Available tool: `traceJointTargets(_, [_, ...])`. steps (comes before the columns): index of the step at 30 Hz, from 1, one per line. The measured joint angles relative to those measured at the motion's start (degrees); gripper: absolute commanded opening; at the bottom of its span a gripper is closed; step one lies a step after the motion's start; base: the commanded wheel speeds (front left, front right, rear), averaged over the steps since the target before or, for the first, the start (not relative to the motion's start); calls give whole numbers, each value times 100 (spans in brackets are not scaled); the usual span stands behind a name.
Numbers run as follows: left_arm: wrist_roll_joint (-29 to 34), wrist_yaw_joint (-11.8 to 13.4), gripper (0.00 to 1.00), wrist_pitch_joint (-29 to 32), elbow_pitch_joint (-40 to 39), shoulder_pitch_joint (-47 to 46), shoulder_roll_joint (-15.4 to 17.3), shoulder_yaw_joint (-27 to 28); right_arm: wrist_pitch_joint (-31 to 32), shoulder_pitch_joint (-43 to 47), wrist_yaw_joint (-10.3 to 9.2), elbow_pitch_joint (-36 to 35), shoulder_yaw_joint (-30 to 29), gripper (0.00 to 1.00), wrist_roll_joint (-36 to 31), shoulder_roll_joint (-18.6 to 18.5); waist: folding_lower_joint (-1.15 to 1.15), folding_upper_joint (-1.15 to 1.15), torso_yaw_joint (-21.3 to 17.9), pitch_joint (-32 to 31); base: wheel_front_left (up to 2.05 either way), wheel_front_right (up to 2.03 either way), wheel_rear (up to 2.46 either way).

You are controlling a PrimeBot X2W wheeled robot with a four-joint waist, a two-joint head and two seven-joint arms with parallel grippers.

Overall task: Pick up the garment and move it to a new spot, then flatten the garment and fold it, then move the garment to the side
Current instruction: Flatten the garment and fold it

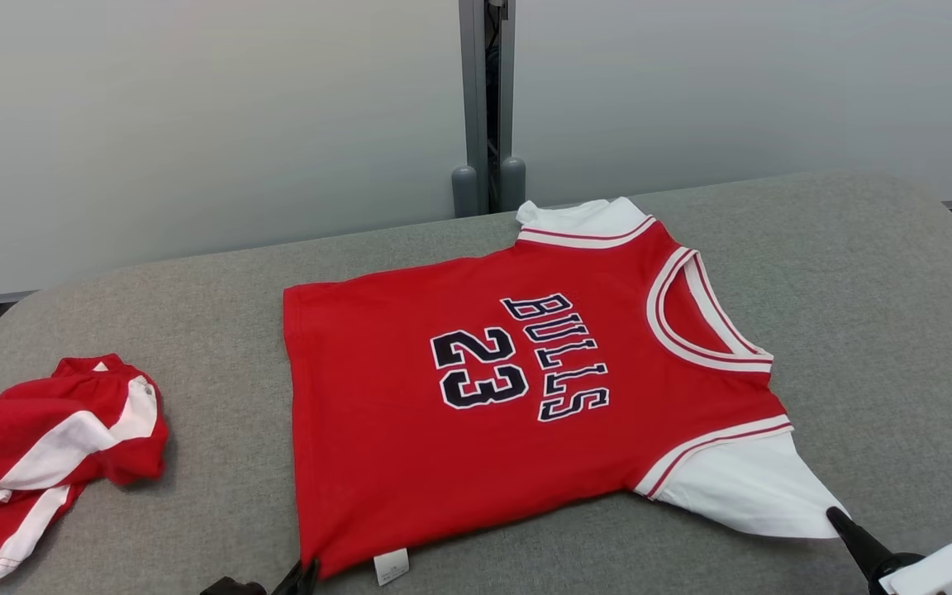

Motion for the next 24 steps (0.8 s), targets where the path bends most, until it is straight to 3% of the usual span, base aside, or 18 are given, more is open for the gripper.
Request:
traceJointTargets(11, [-48, -1, 0, 32, -334, 261, 166, -26, 253, 375, 0, -272, -247, 0, -98, -22, 0, 0, -5, 28, 0, 0, 0])
traceJointTargets(24, [-207, 51, 0, 134, -648, 263, 121, -15, 361, 416, 0, -648, -638, 0, -392, 188, 0, 0, -39, 63, 0, 0, 0])
